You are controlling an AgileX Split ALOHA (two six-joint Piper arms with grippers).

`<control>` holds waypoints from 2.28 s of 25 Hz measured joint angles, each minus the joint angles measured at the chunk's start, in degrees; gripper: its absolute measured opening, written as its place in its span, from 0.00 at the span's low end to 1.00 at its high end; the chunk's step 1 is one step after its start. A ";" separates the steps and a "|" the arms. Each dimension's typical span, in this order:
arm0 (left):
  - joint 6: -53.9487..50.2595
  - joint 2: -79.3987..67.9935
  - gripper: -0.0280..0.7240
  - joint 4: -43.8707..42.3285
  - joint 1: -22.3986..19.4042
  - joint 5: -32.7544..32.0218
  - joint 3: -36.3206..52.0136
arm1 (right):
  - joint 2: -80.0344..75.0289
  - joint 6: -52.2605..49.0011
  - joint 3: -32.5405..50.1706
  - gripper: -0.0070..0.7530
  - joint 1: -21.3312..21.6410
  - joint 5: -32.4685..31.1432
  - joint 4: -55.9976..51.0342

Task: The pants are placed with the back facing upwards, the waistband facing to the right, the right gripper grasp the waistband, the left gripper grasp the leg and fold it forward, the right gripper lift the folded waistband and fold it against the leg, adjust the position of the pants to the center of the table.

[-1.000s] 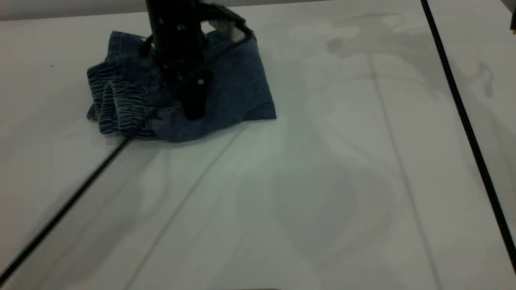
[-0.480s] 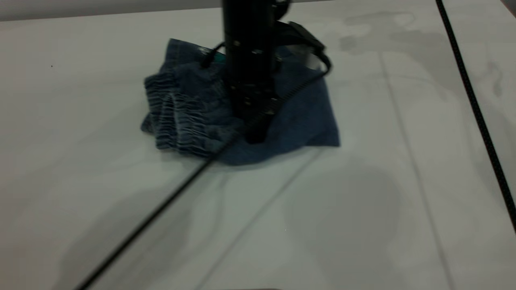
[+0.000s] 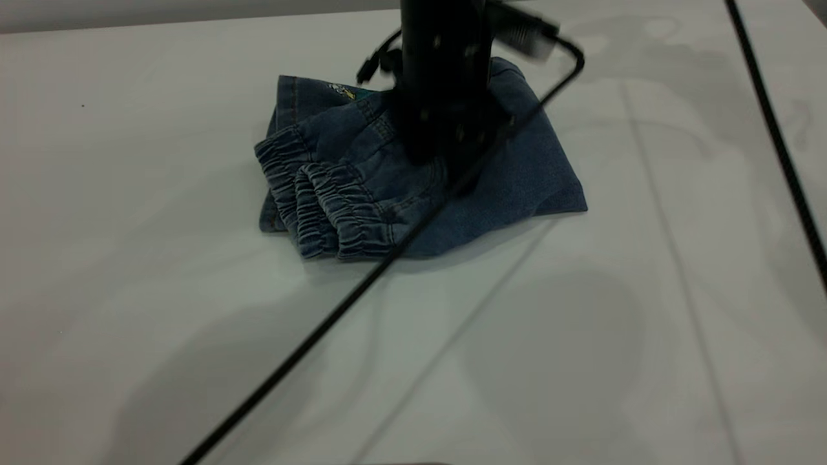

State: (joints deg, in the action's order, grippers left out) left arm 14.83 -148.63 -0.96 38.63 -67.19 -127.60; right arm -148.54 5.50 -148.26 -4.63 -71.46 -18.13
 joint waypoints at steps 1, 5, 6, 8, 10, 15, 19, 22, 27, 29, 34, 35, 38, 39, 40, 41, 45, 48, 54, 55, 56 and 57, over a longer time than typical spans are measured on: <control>-0.44 0.00 0.71 -0.84 0.00 0.00 -2.24 | 1.21 0.07 0.00 0.77 0.06 -0.13 0.21; -2.71 1.70 0.71 -2.47 0.06 0.00 -7.94 | 6.84 0.09 0.00 0.77 0.24 -0.31 0.84; -2.85 2.89 0.71 -2.56 0.06 0.00 -8.31 | 8.39 0.09 0.00 0.77 0.24 -0.44 0.91; -3.62 5.65 0.71 -2.99 0.06 0.00 -8.37 | 11.66 0.09 0.00 0.77 0.24 -0.57 0.91; -6.11 9.20 0.71 -4.34 0.06 0.00 -8.37 | 15.75 -0.70 0.00 0.77 0.24 -0.82 0.00; -9.45 19.64 0.71 -9.29 0.06 0.00 -8.37 | 26.09 -1.24 0.00 0.77 0.24 -0.99 -6.46; -10.27 29.42 0.71 -11.30 0.06 0.00 -8.28 | 34.21 -1.24 1.46 0.77 0.12 -1.23 -10.47; -10.27 36.87 0.71 -11.41 0.08 0.00 -5.60 | 41.14 -0.74 7.28 0.77 0.06 -1.23 -11.31; -11.81 51.42 0.71 -11.52 0.08 0.00 7.13 | 54.98 1.15 23.14 0.77 0.00 -1.31 -10.91; -12.83 57.53 0.71 -11.52 0.08 0.00 13.47 | 61.04 1.71 29.88 0.77 0.00 -1.31 -10.81; -15.68 74.53 0.71 -11.41 0.08 0.00 30.12 | 77.21 2.71 45.18 0.77 0.00 -1.57 -10.23; -16.03 78.00 0.71 -11.35 0.08 0.00 32.77 | 80.35 2.75 47.48 0.77 0.00 -1.57 -9.93; -16.88 87.36 0.71 -11.35 0.08 0.00 41.96 | 88.83 2.92 55.31 0.77 0.00 -1.62 -9.42; -17.37 90.48 0.71 -11.35 0.08 0.00 44.48 | 91.29 2.98 58.23 0.77 0.00 -1.62 -9.37; -17.63 93.00 0.71 -11.35 0.08 0.00 47.45 | 94.30 2.97 61.33 0.77 0.00 -1.62 -9.31; -17.86 96.03 0.71 -11.35 0.13 0.00 50.50 | 97.34 2.97 64.50 0.77 0.00 -1.62 -9.31; -18.10 106.96 0.71 -11.30 0.18 0.00 61.34 | 109.02 2.87 75.73 0.77 0.00 -1.62 -9.25; -18.10 114.20 0.71 -11.30 0.18 0.00 68.61 | 116.96 2.87 83.72 0.77 0.00 -1.62 -9.12; -18.05 124.02 0.71 -11.19 0.18 0.00 83.45 | 131.01 3.12 97.65 0.77 0.00 -1.75 -4.14; -17.99 125.13 0.71 -11.14 0.18 0.00 85.66 | 133.10 3.12 99.80 0.77 0.00 -1.75 -2.91; -17.99 126.10 0.71 -11.14 0.18 0.00 87.65 | 134.98 3.12 101.48 0.77 0.00 -1.75 -1.94; -17.99 126.77 0.71 -11.07 0.18 0.00 89.15 | 136.45 3.12 103.36 0.77 0.00 -1.68 -1.10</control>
State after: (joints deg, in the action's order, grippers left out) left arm -3.16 -21.86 -12.03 38.81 -67.19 -38.44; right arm -12.09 8.62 -44.90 -4.63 -73.13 -19.23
